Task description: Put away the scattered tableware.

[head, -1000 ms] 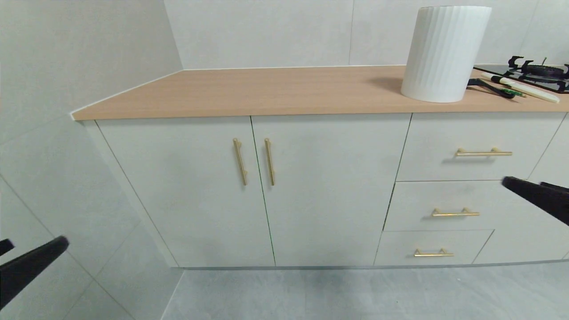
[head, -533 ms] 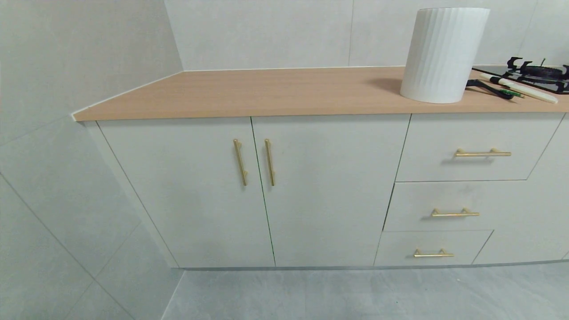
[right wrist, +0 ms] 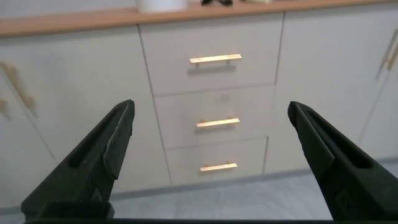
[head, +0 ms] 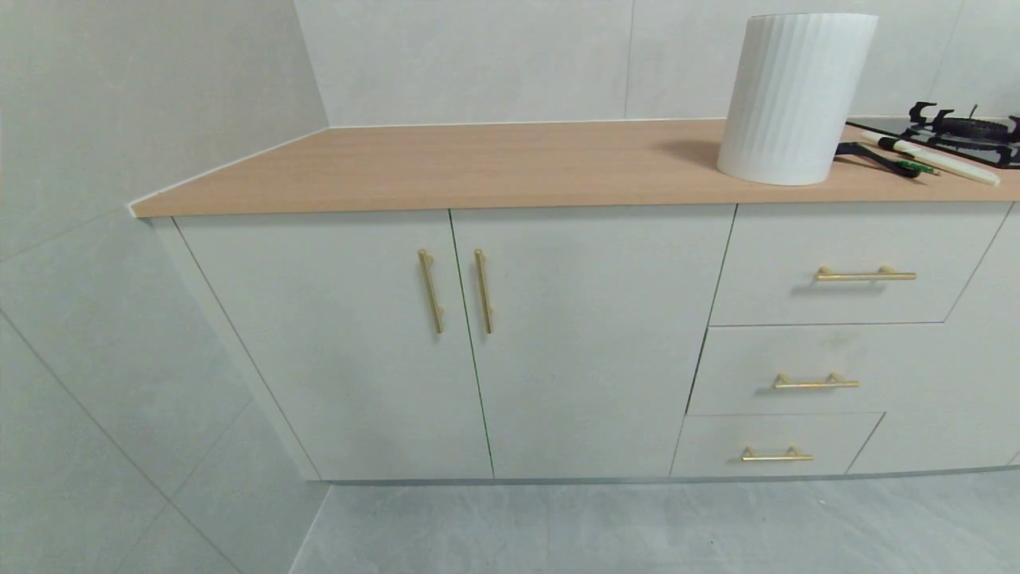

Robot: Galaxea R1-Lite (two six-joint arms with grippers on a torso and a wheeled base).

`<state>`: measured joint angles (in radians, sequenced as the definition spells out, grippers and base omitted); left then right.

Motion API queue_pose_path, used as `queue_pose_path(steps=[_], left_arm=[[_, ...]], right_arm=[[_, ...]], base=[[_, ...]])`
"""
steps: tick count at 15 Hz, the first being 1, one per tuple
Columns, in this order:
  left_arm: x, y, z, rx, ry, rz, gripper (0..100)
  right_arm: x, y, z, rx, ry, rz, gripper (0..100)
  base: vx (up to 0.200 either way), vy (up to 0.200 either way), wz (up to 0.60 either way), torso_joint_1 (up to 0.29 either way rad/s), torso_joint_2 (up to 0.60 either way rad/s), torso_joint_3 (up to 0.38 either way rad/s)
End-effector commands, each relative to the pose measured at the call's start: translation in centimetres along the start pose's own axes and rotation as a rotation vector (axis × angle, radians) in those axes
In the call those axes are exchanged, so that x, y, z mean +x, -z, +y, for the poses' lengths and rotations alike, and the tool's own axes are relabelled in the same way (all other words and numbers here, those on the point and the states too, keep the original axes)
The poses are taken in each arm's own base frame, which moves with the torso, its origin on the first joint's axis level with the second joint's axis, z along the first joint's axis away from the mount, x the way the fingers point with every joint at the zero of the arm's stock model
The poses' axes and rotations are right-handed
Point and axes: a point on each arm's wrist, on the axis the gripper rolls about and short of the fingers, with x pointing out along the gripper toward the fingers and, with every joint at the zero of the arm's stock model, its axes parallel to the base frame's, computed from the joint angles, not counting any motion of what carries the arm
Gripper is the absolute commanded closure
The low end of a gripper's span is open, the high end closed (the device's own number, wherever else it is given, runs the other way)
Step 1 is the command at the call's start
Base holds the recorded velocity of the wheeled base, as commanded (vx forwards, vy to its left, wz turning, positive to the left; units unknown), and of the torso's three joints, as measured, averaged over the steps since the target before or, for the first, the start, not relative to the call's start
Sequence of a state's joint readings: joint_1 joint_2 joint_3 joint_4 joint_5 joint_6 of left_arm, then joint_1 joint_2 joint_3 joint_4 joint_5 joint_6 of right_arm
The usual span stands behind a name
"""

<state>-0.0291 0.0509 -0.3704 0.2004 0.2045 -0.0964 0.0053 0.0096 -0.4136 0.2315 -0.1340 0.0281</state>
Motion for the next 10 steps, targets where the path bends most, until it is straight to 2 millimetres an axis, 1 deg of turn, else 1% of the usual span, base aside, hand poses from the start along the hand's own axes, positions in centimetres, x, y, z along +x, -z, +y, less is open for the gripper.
queue_pose_path(steps=[1, 2, 3, 5, 6, 7, 8, 9, 10], left_arm=[[0.1, 2.2, 0.0, 0.037, -0.033, 0.004, 0], [0.4, 2.8, 0.0, 0.045, -0.026, 0.022, 0], [1.1, 4.8, 0.0, 0.067, 0.021, 0.081, 0], [2.0, 7.3, -0.2, 0.063, 0.118, 0.104, 0], [2.2, 7.9, -0.2, 0.067, 0.132, 0.103, 0], [2.3, 7.9, -0.2, 0.058, 0.141, 0.094, 0], [2.3, 7.9, -0.2, 0.062, 0.147, 0.095, 0], [2.3, 7.9, -0.2, 0.068, 0.161, 0.098, 0], [2.2, 7.9, -0.3, 0.073, 0.191, 0.099, 0]], right_arm=[[0.7, 2.0, 0.0, -0.011, 0.005, 0.064, 0], [0.9, 2.7, 0.0, -0.02, 0.005, 0.087, 0], [1.8, 4.7, 0.1, -0.04, -0.001, 0.113, 0], [3.1, 8.1, 0.2, -0.09, -0.006, 0.106, 0], [3.1, 8.2, 0.2, -0.093, -0.006, 0.093, 0], [3.1, 8.5, 0.2, -0.087, -0.008, 0.125, 0], [3.1, 8.4, 0.2, -0.083, -0.027, 0.121, 0], [3.1, 8.5, 0.4, -0.079, -0.094, 0.126, 0], [3.0, 8.9, 0.5, -0.08, -0.163, 0.17, 0]], base=[[0.0, 0.0, 0.0, 0.0, 0.0, 0.0], [0.0, 0.0, 0.0, 0.0, 0.0, 0.0], [0.0, 0.0, 0.0, 0.0, 0.0, 0.0], [0.0, 0.0, 0.0, 0.0, 0.0, 0.0], [0.0, 0.0, 0.0, 0.0, 0.0, 0.0], [0.0, 0.0, 0.0, 0.0, 0.0, 0.0], [0.0, 0.0, 0.0, 0.0, 0.0, 0.0], [0.0, 0.0, 0.0, 0.0, 0.0, 0.0], [0.0, 0.0, 0.0, 0.0, 0.0, 0.0]])
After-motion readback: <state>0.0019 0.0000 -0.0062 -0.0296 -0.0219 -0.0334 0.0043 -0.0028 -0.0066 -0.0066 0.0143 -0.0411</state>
